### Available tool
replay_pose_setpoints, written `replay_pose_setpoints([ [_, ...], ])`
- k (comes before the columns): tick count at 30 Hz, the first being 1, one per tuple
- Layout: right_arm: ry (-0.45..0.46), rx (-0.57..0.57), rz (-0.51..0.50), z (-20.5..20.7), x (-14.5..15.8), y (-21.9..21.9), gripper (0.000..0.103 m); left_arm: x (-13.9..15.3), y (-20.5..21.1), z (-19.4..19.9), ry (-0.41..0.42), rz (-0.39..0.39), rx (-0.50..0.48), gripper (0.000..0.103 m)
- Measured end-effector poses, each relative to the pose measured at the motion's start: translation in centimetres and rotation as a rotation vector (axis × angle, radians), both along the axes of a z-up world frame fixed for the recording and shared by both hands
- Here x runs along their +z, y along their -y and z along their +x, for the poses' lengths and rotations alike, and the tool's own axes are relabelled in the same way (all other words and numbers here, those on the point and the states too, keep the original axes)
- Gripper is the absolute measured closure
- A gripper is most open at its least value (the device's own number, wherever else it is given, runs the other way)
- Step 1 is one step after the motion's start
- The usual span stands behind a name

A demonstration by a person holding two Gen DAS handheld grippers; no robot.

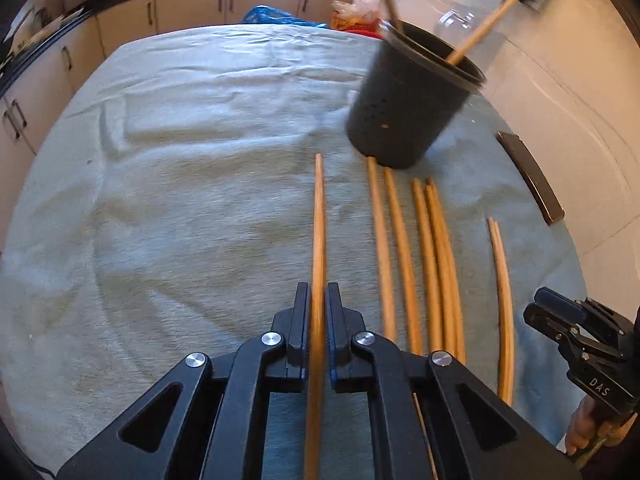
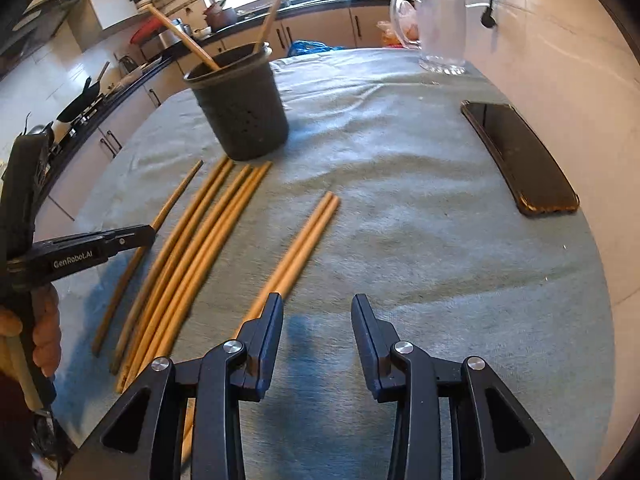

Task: Organize utensils
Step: 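Lower the left gripper and close it on another wooden chopstick, then close the right gripper on a chopstick while the left gripper holds its chopstick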

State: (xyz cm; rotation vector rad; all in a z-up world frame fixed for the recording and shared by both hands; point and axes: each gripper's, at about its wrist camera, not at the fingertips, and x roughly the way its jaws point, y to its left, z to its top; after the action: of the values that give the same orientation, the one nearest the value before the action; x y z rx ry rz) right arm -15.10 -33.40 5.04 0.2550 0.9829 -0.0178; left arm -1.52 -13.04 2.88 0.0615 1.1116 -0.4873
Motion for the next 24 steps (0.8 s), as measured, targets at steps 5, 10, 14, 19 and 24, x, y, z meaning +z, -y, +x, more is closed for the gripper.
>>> replay_pose_setpoints([
  [5,-0.031,0.003,-0.014,1.1,-0.8,-0.9,0.065,-0.1,-1.0,0.2,0.014,-0.004,0.001,0.096],
  [10,-0.060,-0.034,-0.045,2.5,-0.9,-1.0,0.065,-0.2,-0.8,-0.2,0.042,0.007,-0.007,0.096],
  [14,-0.082,-0.035,-0.093,2.6,-0.8,-1.3,0.065,-0.3,-0.6,-0.8,0.082,0.020,-0.028,0.096],
  [19,-0.111,-0.043,-0.118,3.9,-0.6,-2.3,0.074,-0.3,-0.4,-0.5,0.084,0.014,-0.016,0.096],
  [24,-0.136,-0.025,-0.172,5.1,-1.1,-3.7,0.083,-0.4,-0.8,-0.3,0.077,-0.007,-0.018,0.096],
])
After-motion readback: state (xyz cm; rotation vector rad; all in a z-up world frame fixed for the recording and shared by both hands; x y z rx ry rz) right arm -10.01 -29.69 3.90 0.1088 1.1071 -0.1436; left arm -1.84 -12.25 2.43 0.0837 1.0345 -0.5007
